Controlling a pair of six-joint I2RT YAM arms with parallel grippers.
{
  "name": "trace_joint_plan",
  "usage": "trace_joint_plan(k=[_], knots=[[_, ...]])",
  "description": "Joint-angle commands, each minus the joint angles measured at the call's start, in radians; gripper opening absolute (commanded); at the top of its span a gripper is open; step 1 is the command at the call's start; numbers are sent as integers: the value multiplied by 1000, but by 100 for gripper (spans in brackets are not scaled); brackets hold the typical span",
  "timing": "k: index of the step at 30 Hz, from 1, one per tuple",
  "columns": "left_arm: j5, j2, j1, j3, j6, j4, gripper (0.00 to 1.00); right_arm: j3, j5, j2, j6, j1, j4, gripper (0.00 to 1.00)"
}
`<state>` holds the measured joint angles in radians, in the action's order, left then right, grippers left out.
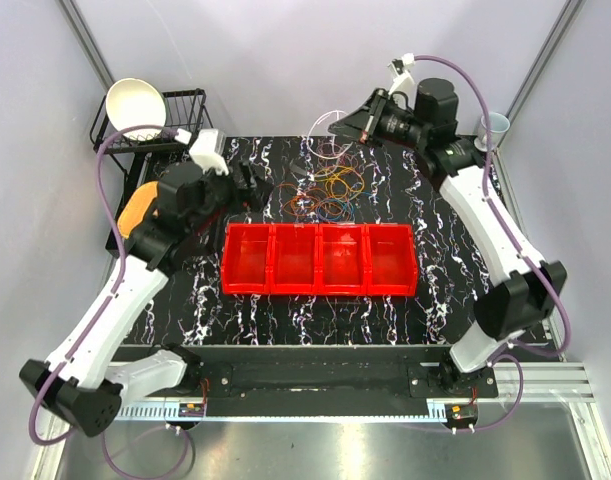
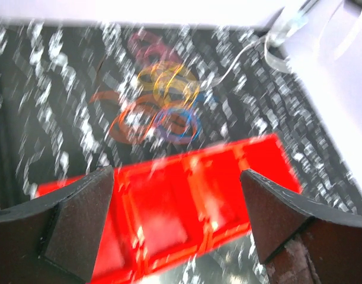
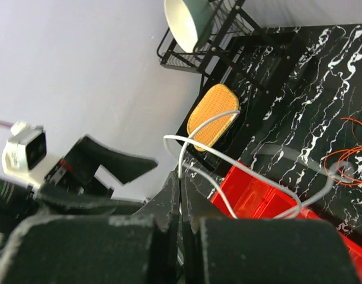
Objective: Untangle the cables
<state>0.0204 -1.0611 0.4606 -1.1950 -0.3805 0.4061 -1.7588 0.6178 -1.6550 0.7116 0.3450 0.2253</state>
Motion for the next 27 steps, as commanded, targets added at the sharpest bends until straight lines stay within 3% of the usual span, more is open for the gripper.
trace_joint_plan(k=[1, 6, 12, 27], knots=[[82, -94, 15, -116, 25, -187, 90, 38, 11, 92, -28, 9, 23, 0], [187, -172, 44, -172, -15, -282, 89, 94, 54, 141, 22, 11, -1, 0], [210, -209, 133, -204, 0, -328, 89, 124, 71, 169, 42, 15, -9, 0], [35, -207, 199, -170, 69, -328, 88, 136, 83, 204, 51, 20, -17, 0]])
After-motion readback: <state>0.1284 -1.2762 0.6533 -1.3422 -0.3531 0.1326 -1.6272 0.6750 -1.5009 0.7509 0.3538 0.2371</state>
